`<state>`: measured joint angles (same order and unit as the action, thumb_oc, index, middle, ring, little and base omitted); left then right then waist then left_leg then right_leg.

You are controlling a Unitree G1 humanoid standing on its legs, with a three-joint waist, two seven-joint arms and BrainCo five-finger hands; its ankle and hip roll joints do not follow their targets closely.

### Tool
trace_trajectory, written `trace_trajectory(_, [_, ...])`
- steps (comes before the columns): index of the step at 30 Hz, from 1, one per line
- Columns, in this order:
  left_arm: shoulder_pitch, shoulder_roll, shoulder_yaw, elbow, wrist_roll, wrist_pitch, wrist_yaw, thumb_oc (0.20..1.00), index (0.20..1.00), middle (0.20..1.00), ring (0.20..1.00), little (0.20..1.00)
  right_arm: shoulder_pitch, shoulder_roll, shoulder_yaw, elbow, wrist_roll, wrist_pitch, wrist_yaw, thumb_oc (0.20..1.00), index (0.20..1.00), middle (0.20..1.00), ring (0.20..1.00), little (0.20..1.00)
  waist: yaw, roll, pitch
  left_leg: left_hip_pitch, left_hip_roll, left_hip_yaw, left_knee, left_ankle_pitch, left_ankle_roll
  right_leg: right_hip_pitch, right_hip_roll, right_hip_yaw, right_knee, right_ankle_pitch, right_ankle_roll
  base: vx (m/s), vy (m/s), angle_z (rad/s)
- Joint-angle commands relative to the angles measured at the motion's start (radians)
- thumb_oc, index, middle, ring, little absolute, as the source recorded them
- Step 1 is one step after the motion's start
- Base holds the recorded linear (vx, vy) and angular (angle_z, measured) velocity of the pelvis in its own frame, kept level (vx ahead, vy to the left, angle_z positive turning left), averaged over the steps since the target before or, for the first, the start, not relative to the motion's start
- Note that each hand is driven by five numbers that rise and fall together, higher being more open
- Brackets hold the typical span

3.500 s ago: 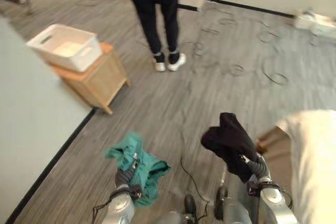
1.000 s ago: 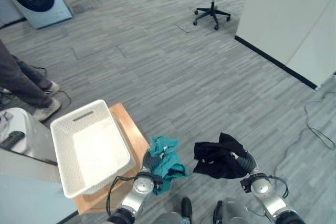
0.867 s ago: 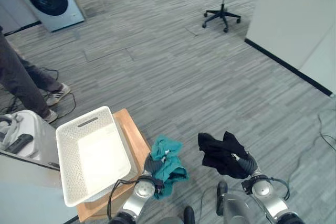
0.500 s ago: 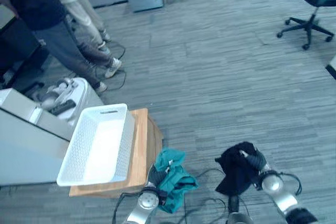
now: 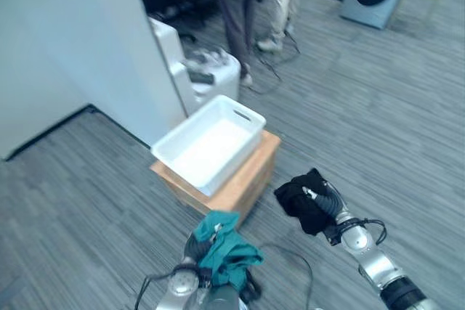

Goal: Tidy up the quilt and then pick up the clothes from the bed and put them into the laundry hamper.

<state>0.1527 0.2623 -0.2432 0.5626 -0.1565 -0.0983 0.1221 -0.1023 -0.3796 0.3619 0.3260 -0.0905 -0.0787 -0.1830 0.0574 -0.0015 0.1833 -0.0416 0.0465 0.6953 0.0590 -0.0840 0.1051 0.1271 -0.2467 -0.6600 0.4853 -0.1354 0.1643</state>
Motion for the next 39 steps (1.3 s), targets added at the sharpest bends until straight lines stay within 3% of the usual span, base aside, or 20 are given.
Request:
trace_trajectory(1, [-0.041,0.072,-0.016,-0.077,0.003,-0.030,0.007,0.200,0.200,0.200,0.200,0.200,-0.058,0.012,-0.045,-0.071,-0.034,-0.053,-0.012,0.200,0.200,0.200,0.200,0.200,-0.006,-0.035,0.011,0.146,-0.011,-0.108,-0.115,-0.004,-0.041,-0.059,0.008,0.143,0.037,0.226,0.098,0.32,-0.029,1.48])
trace_trajectory(2, [-0.041,0.087,-0.009,-0.092,0.016,-0.033,0.016,0.200,0.200,0.200,0.200,0.200,-0.034,0.008,-0.062,-0.089,-0.033,-0.052,-0.017,0.200,0.200,0.200,0.200,0.200,-0.037,-0.023,0.024,0.178,-0.009,-0.173,-0.142,-0.004,-0.041,-0.153,-0.002,0.252,0.120,0.201,0.098,0.32,-0.080,0.99])
trace_trajectory(3, [-0.038,0.092,-0.005,-0.095,0.016,-0.035,0.015,0.200,0.200,0.200,0.200,0.200,-0.023,0.003,-0.076,-0.095,-0.031,-0.051,-0.019,0.200,0.200,0.200,0.200,0.200,-0.047,-0.020,0.029,0.186,-0.005,-0.204,-0.145,-0.004,-0.046,-0.177,0.002,0.295,0.095,0.178,0.097,0.28,-0.129,1.26])
trace_trajectory(7, [-0.024,0.113,0.002,-0.113,0.021,-0.039,0.004,0.200,0.200,0.200,0.200,0.200,0.012,-0.021,-0.124,-0.125,-0.020,-0.049,-0.039,0.200,0.200,0.200,0.200,0.200,-0.078,-0.016,0.036,0.189,0.003,-0.293,-0.146,-0.007,-0.075,-0.195,0.020,0.394,-0.114,0.107,0.049,0.16,-0.183,1.26])
trace_trajectory(8, [-0.021,0.121,0.005,-0.116,0.029,-0.040,0.001,0.200,0.200,0.200,0.200,0.200,0.013,-0.027,-0.137,-0.130,-0.017,-0.049,-0.047,0.200,0.200,0.200,0.200,0.200,-0.082,-0.016,0.036,0.179,0.014,-0.301,-0.146,0.013,-0.084,-0.199,0.021,0.422,-0.231,0.125,0.022,0.34,-0.482,1.48])
trace_trajectory(9, [-0.018,0.130,0.014,-0.110,0.039,-0.045,-0.001,0.200,0.200,0.200,0.200,0.200,0.013,-0.037,-0.174,-0.155,-0.013,-0.047,-0.067,0.200,0.200,0.200,0.200,0.200,-0.095,-0.019,0.028,0.185,0.026,-0.363,-0.146,0.001,-0.111,-0.202,-0.012,0.524,-0.430,0.168,0.019,0.27,-0.398,1.34])
trace_trajectory(10, [-0.018,0.130,0.013,-0.110,0.039,-0.045,-0.001,0.200,0.200,0.200,0.200,0.200,0.013,-0.037,-0.174,-0.155,-0.014,-0.047,-0.067,0.200,0.200,0.200,0.200,0.200,-0.096,-0.019,0.029,0.186,0.026,-0.364,-0.146,0.001,-0.111,-0.196,-0.012,0.521,-0.437,0.171,0.019,0.39,-0.389,0.99])
trace_trajectory(12, [-0.045,0.153,0.048,-0.101,0.040,-0.049,0.005,0.200,0.200,0.200,0.200,0.200,0.025,-0.049,-0.228,-0.223,-0.017,-0.048,-0.083,0.200,0.200,0.200,0.200,0.200,-0.112,-0.021,0.029,0.216,0.075,-0.458,-0.146,-0.023,-0.160,-0.246,-0.099,0.668,-0.573,0.248,0.040,0.48,-0.530,1.11])
trace_trajectory(13, [-0.047,0.160,0.053,-0.099,0.044,-0.052,0.004,0.200,0.200,0.200,0.200,0.200,0.025,-0.050,-0.235,-0.243,-0.017,-0.049,-0.083,0.200,0.200,0.200,0.200,0.200,-0.112,-0.024,0.029,0.219,0.088,-0.475,-0.146,-0.021,-0.172,-0.263,-0.113,0.684,-0.573,0.260,0.048,0.38,-0.463,1.59])
trace_trajectory(16, [-0.050,0.178,0.071,-0.075,0.050,-0.054,0.012,0.200,0.200,0.200,0.200,0.200,0.004,-0.072,-0.239,-0.275,-0.043,-0.054,-0.084,0.200,0.200,0.200,0.200,0.200,-0.119,-0.038,0.028,0.253,0.128,-0.506,-0.146,-0.030,-0.200,-0.254,-0.130,0.696,-0.569,0.290,0.060,0.33,-0.494,1.43])
trace_trajectory(17, [-0.041,0.182,0.092,-0.045,0.037,-0.057,0.013,0.200,0.200,0.200,0.200,0.200,-0.027,-0.086,-0.231,-0.318,-0.077,-0.063,-0.080,0.200,0.200,0.200,0.200,0.200,-0.115,-0.062,0.026,0.272,0.167,-0.526,-0.146,-0.016,-0.232,-0.242,-0.108,0.705,-0.542,0.292,0.081,0.42,-0.627,0.71])
trace_trajectory(22, [-0.037,0.164,0.108,-0.014,0.011,-0.063,0.019,0.200,0.200,0.200,0.200,0.200,-0.134,-0.143,-0.199,-0.370,-0.118,-0.079,-0.083,0.200,0.200,0.200,0.200,0.200,-0.116,-0.054,0.005,0.254,0.248,-0.515,-0.146,0.065,-0.275,-0.182,-0.032,0.653,-0.573,0.237,0.083,0.23,-0.442,0.51])
trace_trajectory(23, [-0.048,0.145,0.108,-0.005,0.003,-0.060,0.023,0.200,0.200,0.200,0.200,0.200,-0.178,-0.189,-0.189,-0.390,-0.128,-0.082,-0.088,0.200,0.200,0.200,0.200,0.200,-0.136,-0.041,-0.006,0.220,0.292,-0.402,-0.146,0.168,-0.279,-0.154,-0.010,0.586,-0.573,0.202,0.073,0.10,-0.283,0.55])
trace_trajectory(24, [-0.048,0.145,0.108,-0.005,0.003,-0.060,0.023,0.200,0.200,0.200,0.200,0.200,-0.178,-0.189,-0.189,-0.390,-0.128,-0.082,-0.088,0.200,0.200,0.200,0.200,0.200,-0.137,-0.041,-0.007,0.219,0.293,-0.402,-0.146,0.168,-0.279,-0.155,-0.010,0.586,-0.573,0.202,0.073,0.11,-0.344,1.26])
trace_trajectory(25, [-0.035,0.131,0.117,-0.004,0.005,-0.051,0.015,0.200,0.200,0.200,0.200,0.200,-0.189,-0.225,-0.177,-0.407,-0.148,-0.074,-0.086,0.200,0.200,0.200,0.200,0.200,-0.161,-0.042,-0.009,0.215,0.302,-0.225,-0.129,0.200,-0.268,-0.120,0.002,0.530,-0.573,0.168,0.042,0.15,-0.208,1.08])
trace_trajectory(27, [-0.024,0.124,0.121,-0.007,0.007,-0.049,0.008,0.200,0.200,0.200,0.200,0.200,-0.190,-0.232,-0.174,-0.424,-0.150,-0.072,-0.083,0.200,0.200,0.200,0.200,0.200,-0.160,-0.040,-0.008,0.216,0.275,-0.222,-0.105,0.159,-0.262,-0.098,0.008,0.526,-0.573,0.144,0.040,0.15,-0.188,0.40])
trace_trajectory(28, [-0.007,0.104,0.125,0.004,0.013,-0.044,-0.002,0.200,0.200,0.200,0.200,0.200,-0.197,-0.245,-0.175,-0.459,-0.161,-0.073,-0.070,0.200,0.200,0.200,0.200,0.200,-0.154,-0.042,-0.002,0.189,0.208,-0.214,-0.061,0.093,-0.231,-0.077,0.025,0.510,-0.573,0.133,0.021,-0.01,-0.214,0.07])
trace_trajectory(30, [-0.007,0.097,0.118,0.017,0.012,-0.044,-0.003,0.200,0.200,0.200,0.200,0.200,-0.206,-0.262,-0.190,-0.466,-0.155,-0.077,-0.070,0.200,0.200,0.200,0.200,0.200,-0.144,-0.057,0.010,0.108,0.159,-0.219,0.015,0.067,-0.199,-0.073,0.030,0.484,-0.573,0.143,0.004,-0.05,-0.232,0.02])
trace_trajectory(35, [0.026,0.094,0.114,0.017,0.022,-0.031,-0.029,0.200,0.200,0.200,0.200,0.200,-0.246,-0.285,-0.178,-0.439,-0.160,-0.067,-0.066,0.200,0.200,0.200,0.200,0.200,-0.135,-0.044,0.017,0.140,0.137,-0.191,-0.058,0.070,-0.208,-0.063,0.049,0.455,-0.573,0.129,0.006,0.06,-0.062,0.18])
trace_trajectory(39, [0.008,0.106,0.110,0.037,0.036,-0.020,-0.029,0.200,0.200,0.200,0.200,0.200,-0.266,-0.282,-0.152,-0.372,-0.128,-0.060,-0.047,0.200,0.200,0.200,0.200,0.200,-0.127,-0.041,0.015,0.165,0.155,-0.179,-0.140,0.123,-0.223,-0.066,0.060,0.413,-0.573,0.134,0.006,0.03,-0.060,0.18])
